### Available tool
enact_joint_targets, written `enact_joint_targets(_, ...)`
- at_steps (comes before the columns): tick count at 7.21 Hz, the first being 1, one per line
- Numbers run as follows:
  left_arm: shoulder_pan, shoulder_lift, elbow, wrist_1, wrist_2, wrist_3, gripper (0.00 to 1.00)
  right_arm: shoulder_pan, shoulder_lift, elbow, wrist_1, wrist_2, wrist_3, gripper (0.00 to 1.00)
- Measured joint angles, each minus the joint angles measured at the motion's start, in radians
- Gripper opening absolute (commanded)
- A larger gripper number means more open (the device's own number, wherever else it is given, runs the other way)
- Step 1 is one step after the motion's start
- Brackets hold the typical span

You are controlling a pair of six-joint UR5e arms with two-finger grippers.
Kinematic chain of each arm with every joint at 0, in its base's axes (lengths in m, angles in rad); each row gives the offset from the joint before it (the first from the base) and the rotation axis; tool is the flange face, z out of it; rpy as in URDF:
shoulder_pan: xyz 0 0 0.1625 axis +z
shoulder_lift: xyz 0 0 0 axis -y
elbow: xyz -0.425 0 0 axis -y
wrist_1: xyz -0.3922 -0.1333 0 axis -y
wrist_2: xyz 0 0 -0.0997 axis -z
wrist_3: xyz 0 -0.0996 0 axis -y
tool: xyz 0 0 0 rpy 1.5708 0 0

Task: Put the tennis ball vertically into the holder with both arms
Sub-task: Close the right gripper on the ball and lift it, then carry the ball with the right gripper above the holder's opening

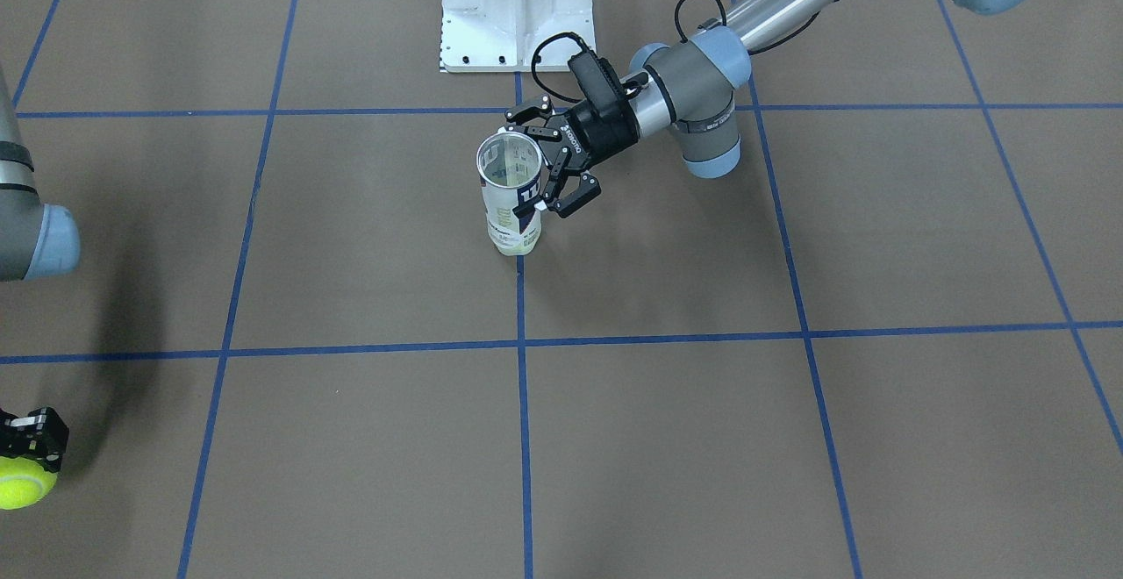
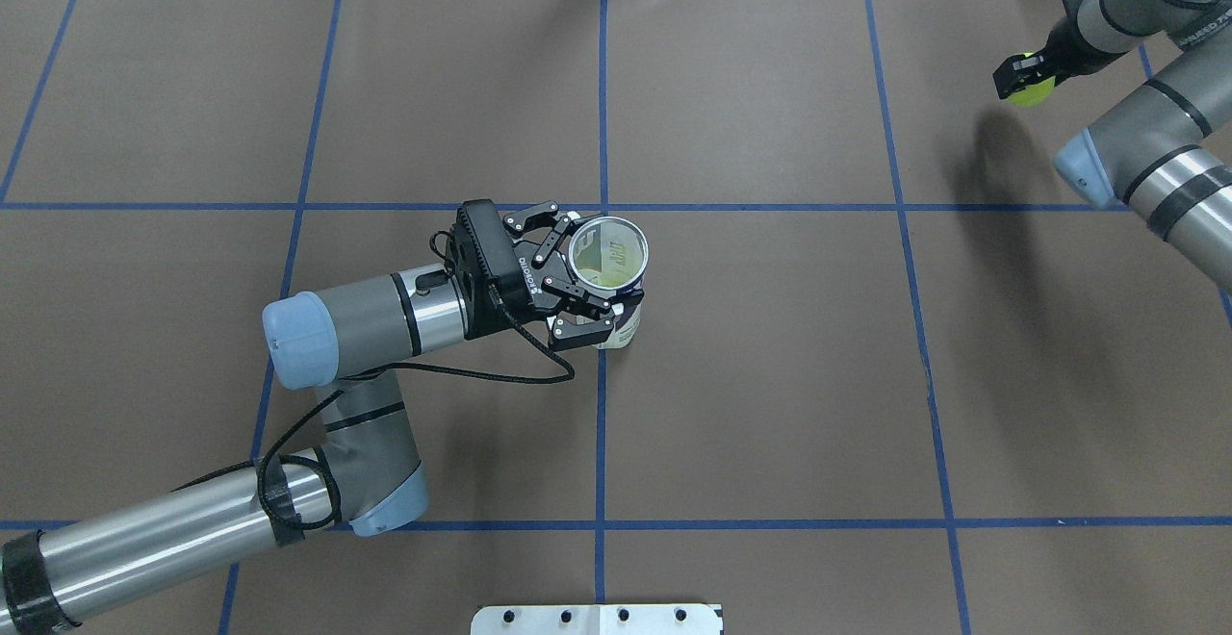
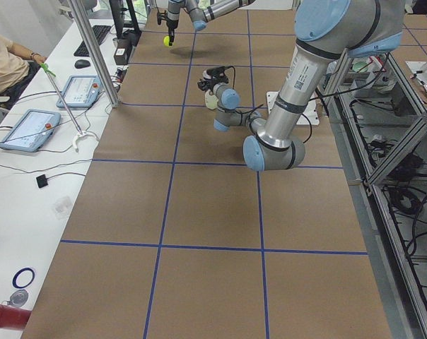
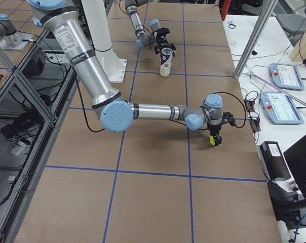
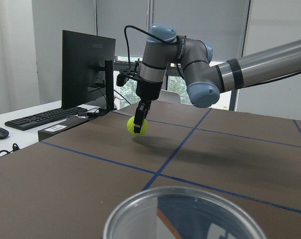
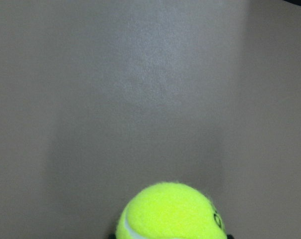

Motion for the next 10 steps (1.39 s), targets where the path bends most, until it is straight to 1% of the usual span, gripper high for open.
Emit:
enact_joint_targets(2,0.0,0.0,0.0,0.001,0.0,0.0,0.99,0.0,0.002,0.176,-0.096,0.093,0.168,0.0)
enact_joint_targets(3,0.0,0.0,0.0,0.0,0.0,0.0,0.99,-0.008,0.003,0.265,-0.122,0.134,0.296,0.0)
enact_joint_targets(4,0.0,0.0,0.0,0.0,0.0,0.0,0.99,-0.023,0.004,0.361,-0.168,0.156,0.414,0.0)
enact_joint_targets(5,0.0,0.0,0.0,0.0,0.0,0.0,0.99,-0.048,0.008,0.487,-0.276,0.163,0.493,0.0)
enact_joint_targets(6,0.0,0.0,0.0,0.0,0.0,0.0,0.99,-0.078,0.032,0.618,-0.435,0.162,0.534,0.0)
enact_joint_targets(7,0.0,0.0,0.0,0.0,0.0,0.0,0.99,-0.113,0.081,0.709,-0.572,0.152,0.586,0.0)
enact_joint_targets(8,0.0,-0.001,-0.001,0.0,0.0,0.0,0.99,-0.16,0.131,0.762,-0.644,0.126,0.674,0.0)
enact_joint_targets(9,0.0,0.0,-0.001,0.0,0.0,-0.001,0.99,-0.214,0.168,0.798,-0.691,0.091,0.745,0.0)
enact_joint_targets(10,0.0,0.0,-0.001,0.0,0.0,-0.001,0.99,-0.268,0.21,0.831,-0.766,0.051,0.777,0.0)
